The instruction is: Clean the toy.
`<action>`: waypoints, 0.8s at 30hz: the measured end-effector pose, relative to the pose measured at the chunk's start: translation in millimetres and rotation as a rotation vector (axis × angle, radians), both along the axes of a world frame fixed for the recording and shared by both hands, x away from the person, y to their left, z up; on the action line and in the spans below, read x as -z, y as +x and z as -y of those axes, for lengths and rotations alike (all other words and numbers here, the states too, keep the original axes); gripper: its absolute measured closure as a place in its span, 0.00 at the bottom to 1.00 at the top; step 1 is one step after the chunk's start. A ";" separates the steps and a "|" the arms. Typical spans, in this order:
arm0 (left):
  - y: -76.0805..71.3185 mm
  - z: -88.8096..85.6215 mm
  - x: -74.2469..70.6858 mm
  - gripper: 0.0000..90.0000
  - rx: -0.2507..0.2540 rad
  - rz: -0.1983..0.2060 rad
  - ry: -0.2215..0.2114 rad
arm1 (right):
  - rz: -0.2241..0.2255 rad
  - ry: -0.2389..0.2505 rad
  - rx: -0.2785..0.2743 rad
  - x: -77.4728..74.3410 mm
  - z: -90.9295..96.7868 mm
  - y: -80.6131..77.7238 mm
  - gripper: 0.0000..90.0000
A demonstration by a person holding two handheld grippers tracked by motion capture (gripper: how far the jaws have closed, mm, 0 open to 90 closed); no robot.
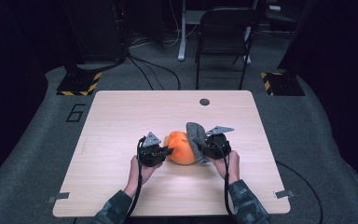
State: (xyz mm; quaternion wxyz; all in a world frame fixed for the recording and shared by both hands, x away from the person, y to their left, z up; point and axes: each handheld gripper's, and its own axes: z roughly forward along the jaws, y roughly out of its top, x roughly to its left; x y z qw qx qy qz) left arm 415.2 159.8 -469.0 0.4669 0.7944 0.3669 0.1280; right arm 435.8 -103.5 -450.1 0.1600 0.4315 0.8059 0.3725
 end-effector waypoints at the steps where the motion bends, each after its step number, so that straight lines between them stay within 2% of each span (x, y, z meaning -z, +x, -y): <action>1: -0.1 0.9 0.4 0.91 -0.005 0.008 0.000 | 0.000 0.000 0.000 0.0 0.0 0.0 0.79; 6: 0.6 1.1 0.2 0.91 0.003 0.011 0.002 | -0.024 -0.015 0.022 10.0 4.3 6.7 0.79; 8: 0.6 2.1 -0.1 0.91 0.002 0.009 0.000 | -0.064 -0.032 0.046 19.4 8.1 11.4 0.79; 9: 0.7 2.6 -0.3 0.91 0.002 0.010 -0.001 | -0.064 -0.032 0.046 19.4 8.1 11.4 0.79; 11: 1.3 4.0 -0.7 0.91 -0.001 0.005 -0.009 | -0.086 -0.070 0.055 28.6 11.3 16.2 0.79; 12: 2.3 3.9 -1.3 0.91 0.001 0.006 -0.008 | -0.117 -0.101 0.068 37.2 12.3 18.4 0.79; 13: 3.6 3.3 -1.9 0.91 0.007 0.013 0.000 | -0.130 -0.119 0.071 41.1 13.4 19.5 0.79; 16: 4.8 4.0 -2.3 0.91 0.002 0.004 -0.014 | -0.135 -0.114 0.073 40.8 16.3 20.9 0.79; 18: 6.5 3.1 -2.6 0.91 0.002 0.012 -0.005 | -0.098 -0.107 0.096 29.4 20.8 19.0 0.79; 19: 7.0 2.4 -2.4 0.91 0.001 0.011 -0.005 | -0.050 -0.068 0.112 12.5 27.3 14.3 0.80; 20: 7.5 1.6 -2.3 0.90 0.001 0.010 -0.008 | -0.020 -0.035 0.113 2.9 30.4 11.5 0.80; 21: 7.5 1.4 -2.3 0.90 -0.003 0.004 -0.011 | 0.005 0.004 0.103 -6.7 32.7 8.2 0.80; 22: 7.7 1.0 -2.3 0.90 -0.004 0.003 -0.011 | 0.005 0.004 0.103 -6.7 32.7 8.2 0.80; 23: 7.9 0.6 -2.4 0.90 -0.003 0.001 -0.011 | 0.032 0.033 0.098 -16.1 32.7 5.1 0.80; 24: 7.3 1.0 -2.5 0.90 -0.008 -0.001 -0.013 | 0.063 0.095 0.068 -30.9 27.5 -1.5 0.80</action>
